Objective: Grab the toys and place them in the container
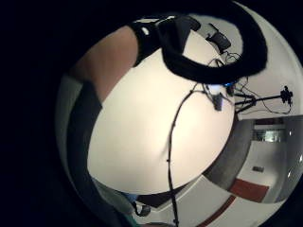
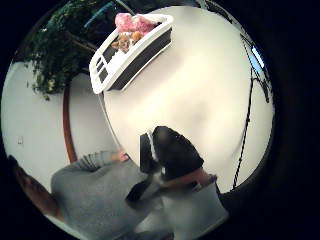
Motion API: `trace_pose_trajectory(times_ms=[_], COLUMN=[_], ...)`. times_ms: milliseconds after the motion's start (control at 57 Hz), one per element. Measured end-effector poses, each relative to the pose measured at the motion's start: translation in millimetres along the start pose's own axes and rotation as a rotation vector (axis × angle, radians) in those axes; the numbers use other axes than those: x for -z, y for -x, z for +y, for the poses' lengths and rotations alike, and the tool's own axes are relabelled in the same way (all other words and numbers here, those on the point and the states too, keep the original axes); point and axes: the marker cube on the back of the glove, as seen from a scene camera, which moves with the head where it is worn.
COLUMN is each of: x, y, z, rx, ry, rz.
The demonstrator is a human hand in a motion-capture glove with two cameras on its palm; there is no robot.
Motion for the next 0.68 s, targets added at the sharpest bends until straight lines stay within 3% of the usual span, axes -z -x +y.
trace_pose_trajectory(times_ms=[88, 175, 333, 684], x=[-17, -36, -75, -90], y=[17, 59, 104, 104], z=[40, 88, 161, 166], rx=[0.099, 0.04, 0.025, -0.027], ry=[0.006, 0.016, 0.069, 0.113], rz=[-0.025, -0.223, -0.308, -0.246])
